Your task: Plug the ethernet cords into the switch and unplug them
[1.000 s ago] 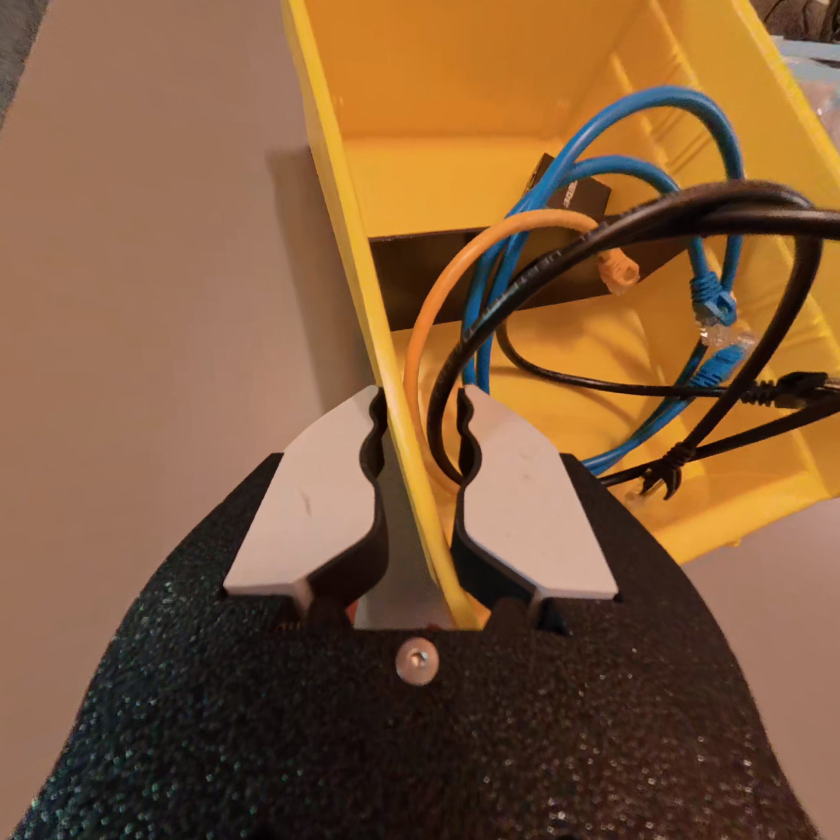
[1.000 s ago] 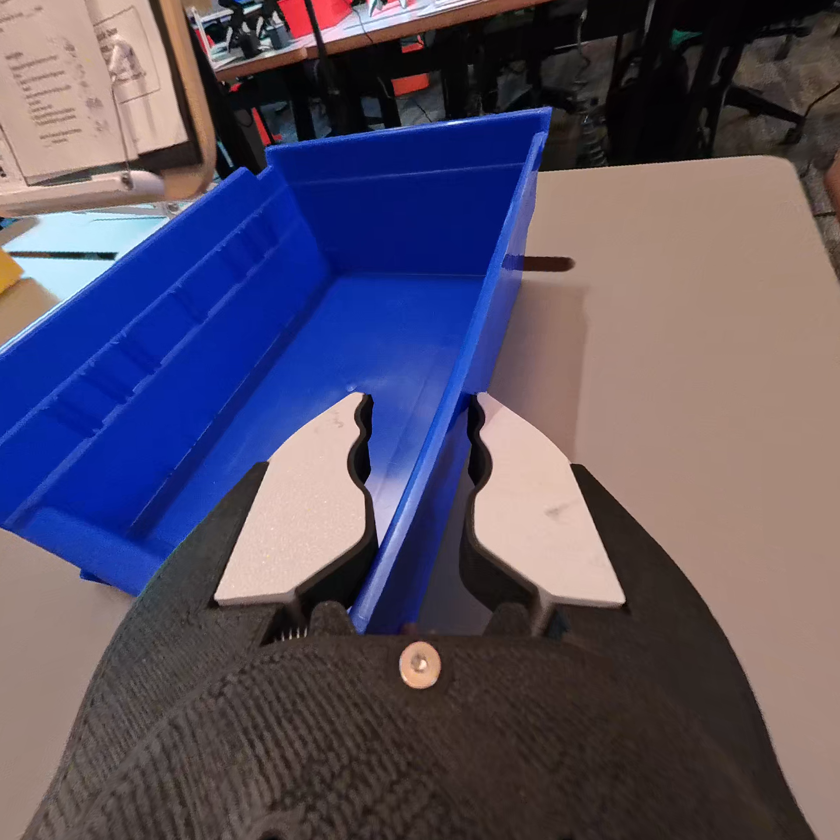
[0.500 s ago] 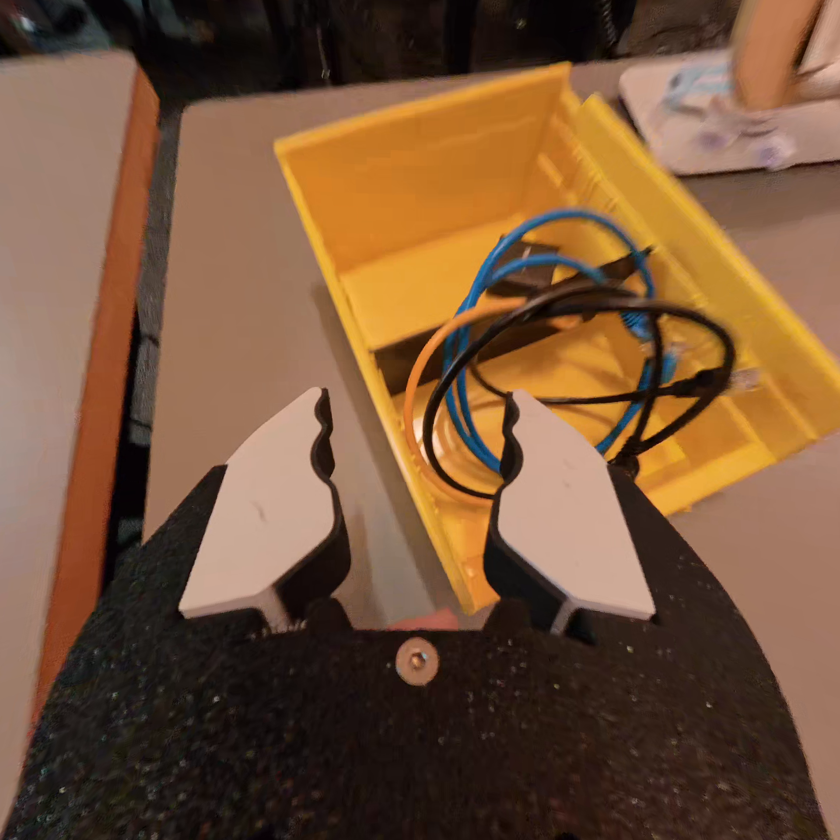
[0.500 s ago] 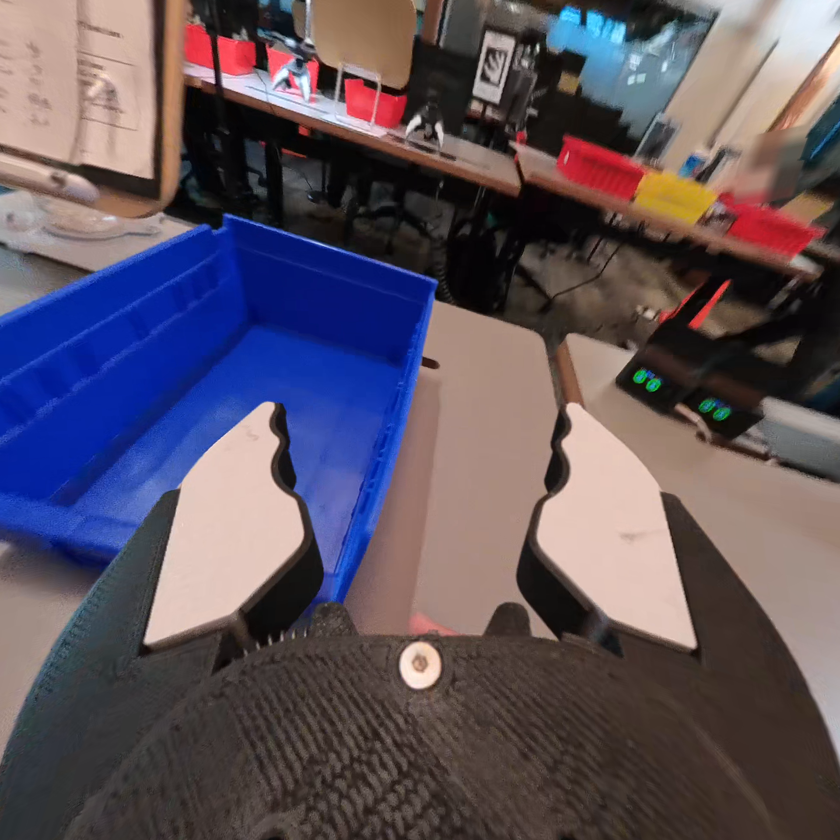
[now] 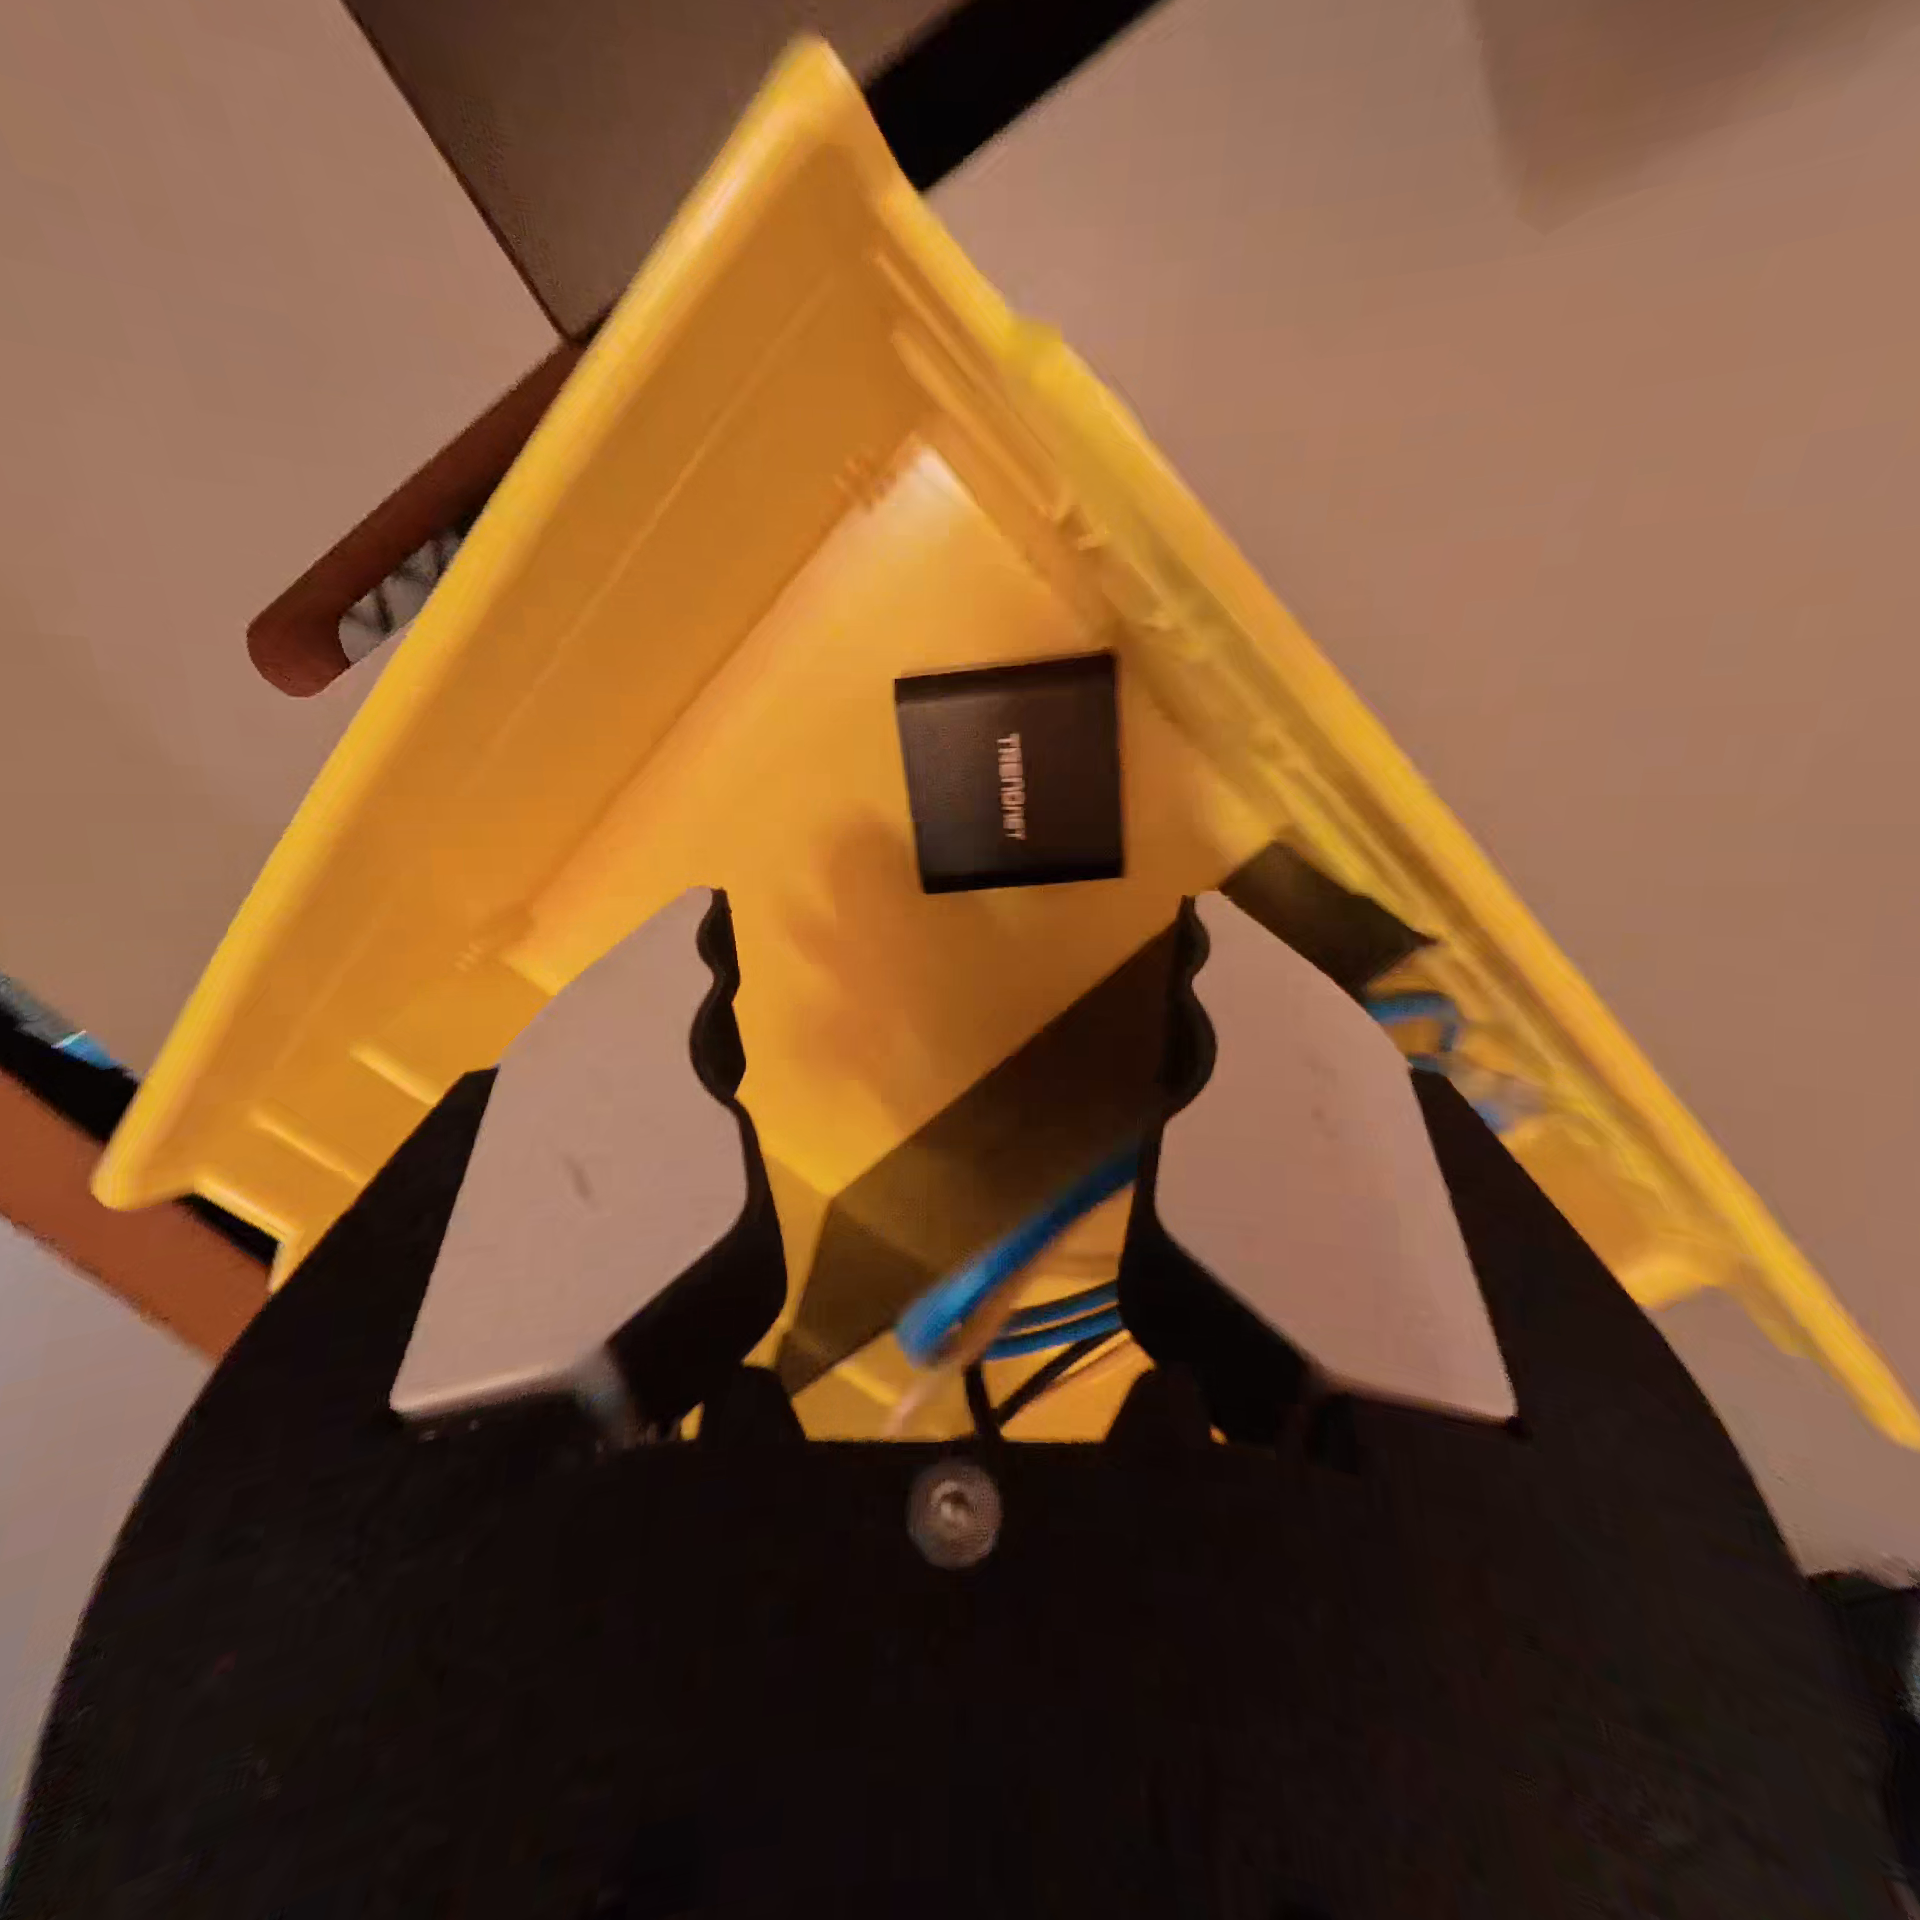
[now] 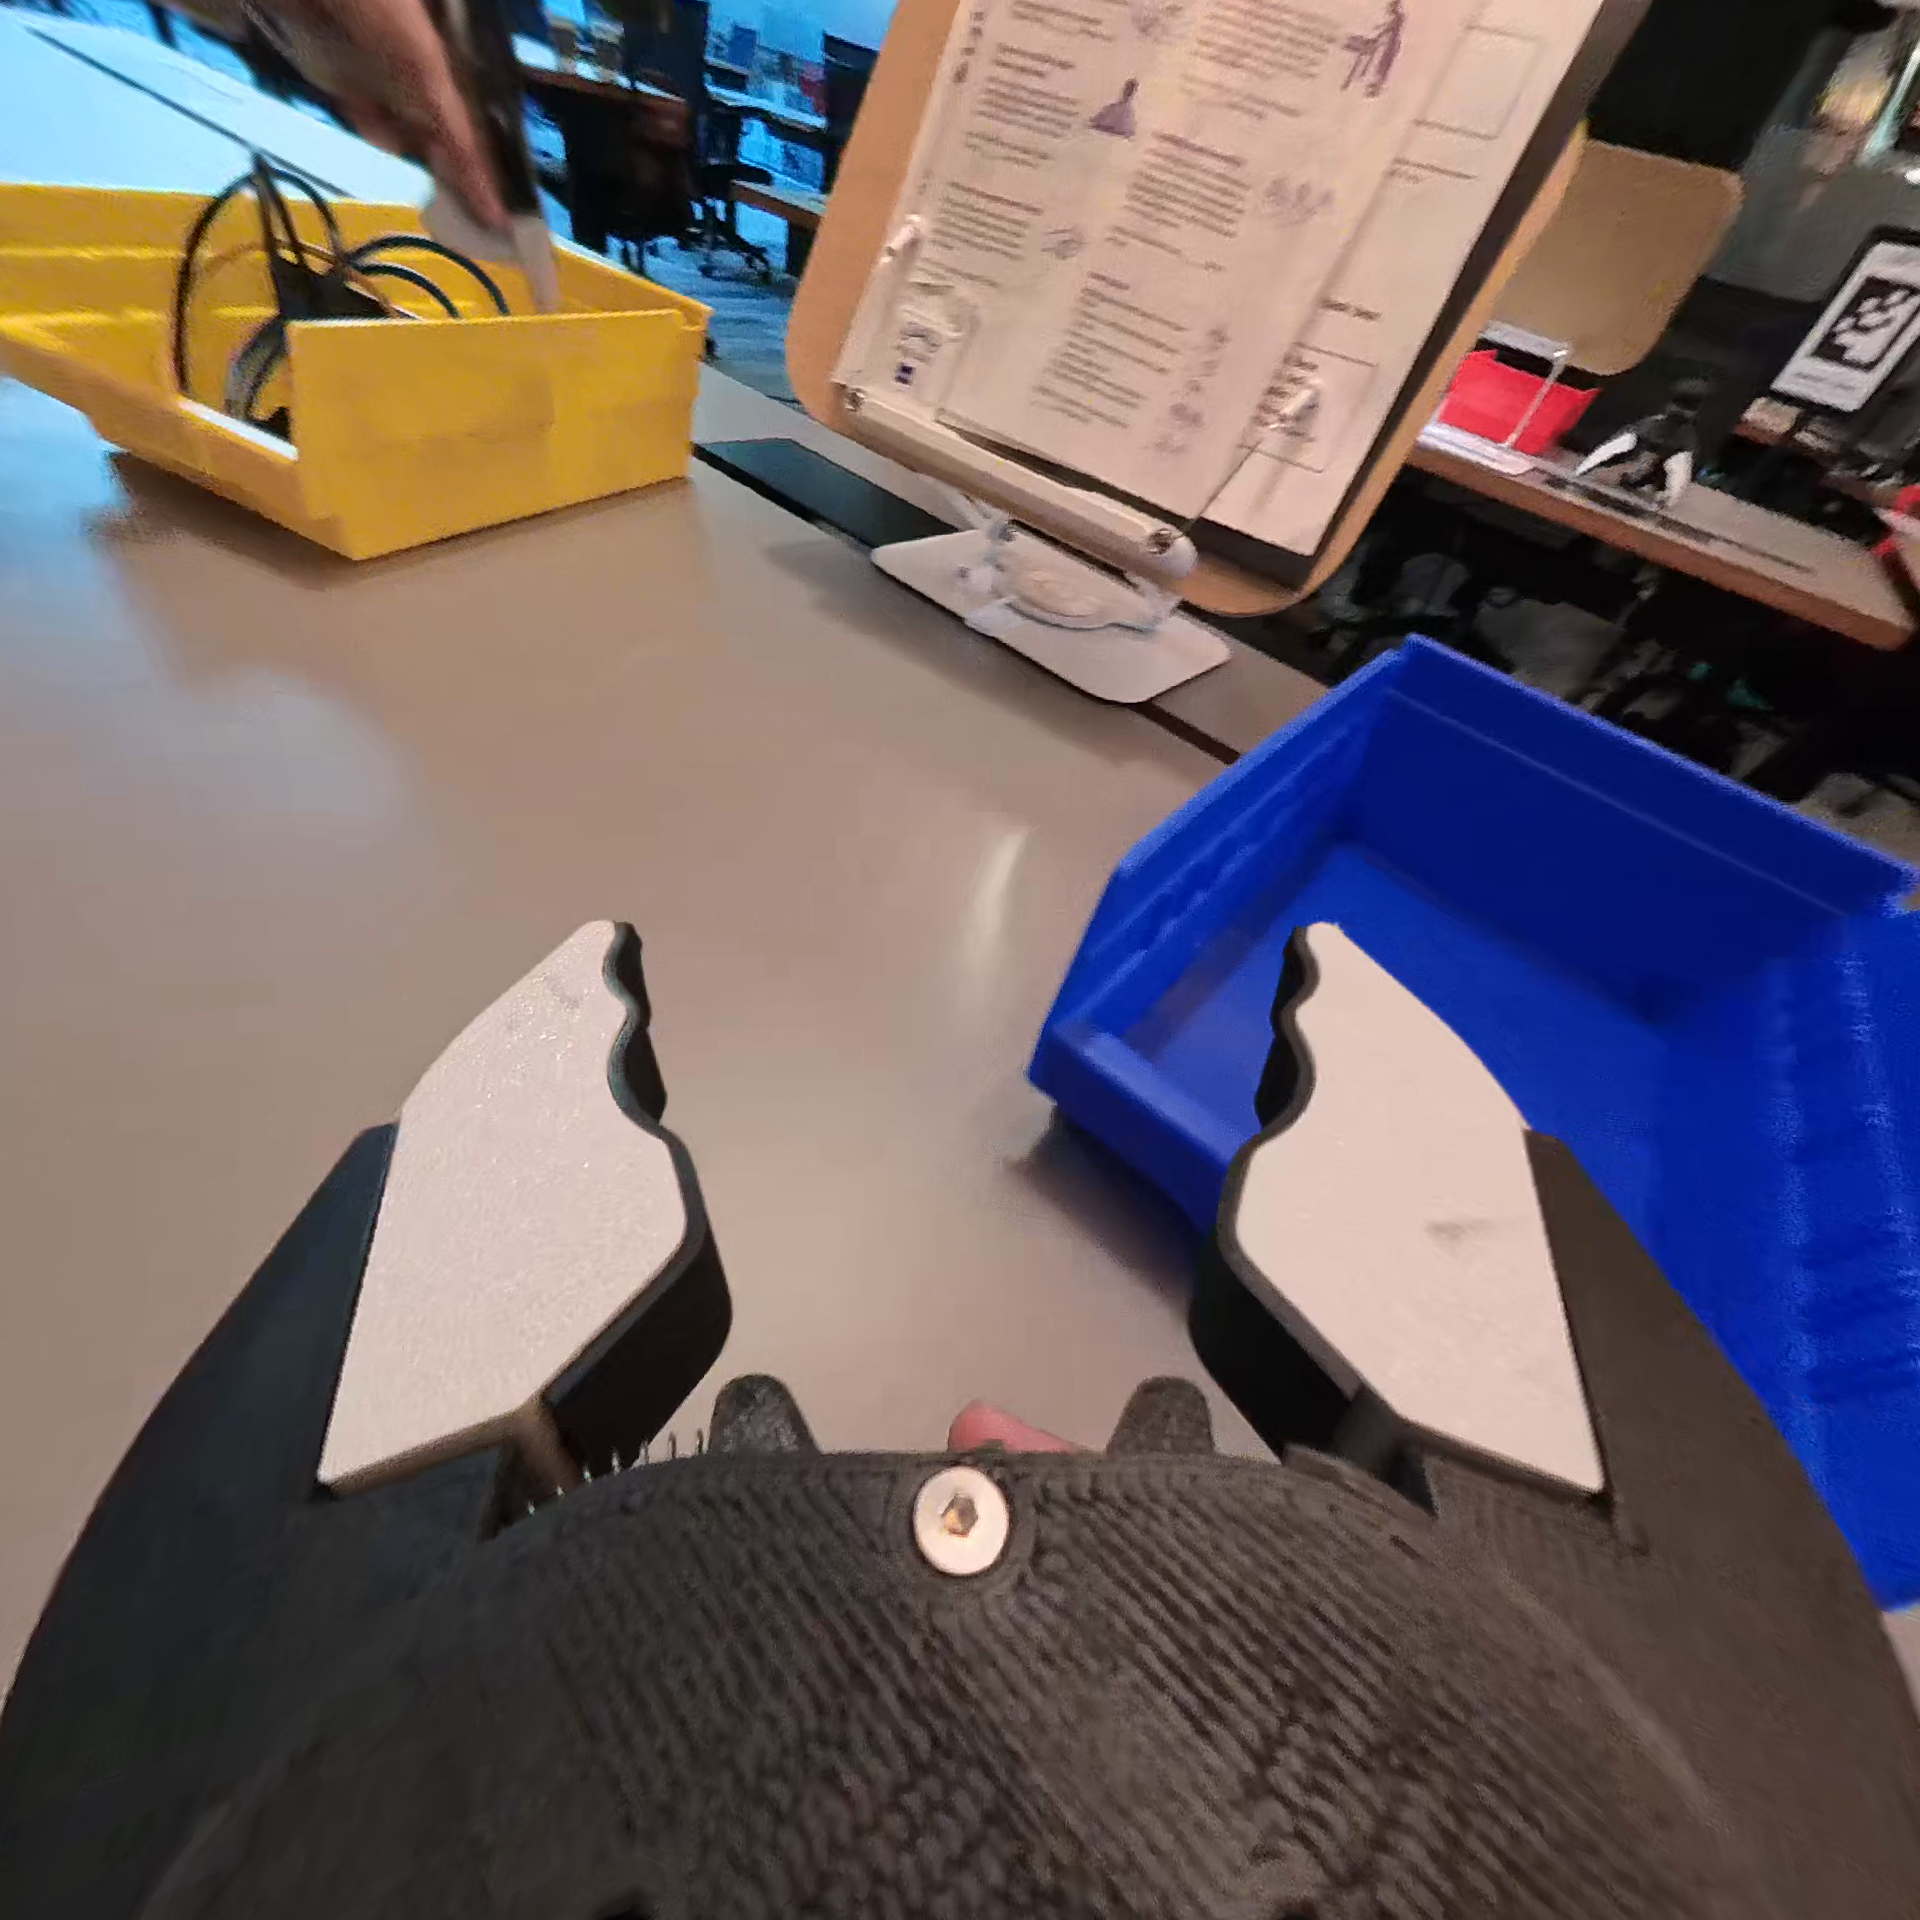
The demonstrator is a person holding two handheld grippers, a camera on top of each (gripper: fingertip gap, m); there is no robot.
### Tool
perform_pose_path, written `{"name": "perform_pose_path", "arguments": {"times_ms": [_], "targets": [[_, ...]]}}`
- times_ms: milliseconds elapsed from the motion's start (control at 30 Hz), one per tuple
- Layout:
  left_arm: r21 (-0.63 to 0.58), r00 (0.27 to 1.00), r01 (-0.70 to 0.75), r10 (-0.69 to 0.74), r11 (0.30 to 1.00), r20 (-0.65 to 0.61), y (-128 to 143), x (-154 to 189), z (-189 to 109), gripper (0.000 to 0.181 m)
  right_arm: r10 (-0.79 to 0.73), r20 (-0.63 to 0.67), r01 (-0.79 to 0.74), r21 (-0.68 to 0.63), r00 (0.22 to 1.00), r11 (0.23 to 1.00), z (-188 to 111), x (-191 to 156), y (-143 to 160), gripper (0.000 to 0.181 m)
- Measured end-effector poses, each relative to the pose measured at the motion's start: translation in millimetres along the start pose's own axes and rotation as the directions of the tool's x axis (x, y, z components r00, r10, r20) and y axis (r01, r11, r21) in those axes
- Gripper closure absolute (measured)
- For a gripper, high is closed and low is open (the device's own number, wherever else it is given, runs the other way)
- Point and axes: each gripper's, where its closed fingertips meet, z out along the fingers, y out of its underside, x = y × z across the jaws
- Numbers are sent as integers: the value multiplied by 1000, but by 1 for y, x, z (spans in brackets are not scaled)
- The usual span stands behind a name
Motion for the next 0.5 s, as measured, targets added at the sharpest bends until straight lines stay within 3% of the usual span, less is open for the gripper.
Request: {"name": "perform_pose_path", "arguments": {"times_ms": [67,133,200,300,400,500], "targets": [[-132,999,-37,38,991,0,1,2,23,100,39,22,-38,-8,999,999,-4,-7,5,69],[-181,994,-1,-18,984,-104,-5,15,32,97,48,11,-48,-26,999,999,-11,-8,11,71],[-246,991,14,-45,969,-123,-1,12,36,86,55,15,-54,-39,998,998,-18,-10,17,71],[-241,967,80,-134,967,-215,-2,13,36,92,62,-5,-62,-52,998,997,-25,-6,23,72],[-130,928,226,-254,966,-272,-19,2,31,110,84,-22,-85,-52,996,995,-30,1,24,73],[-151,951,258,-278,954,-138,-8,-21,38,111,99,-32,-100,-29,995,995,-32,5,22,75]]}}
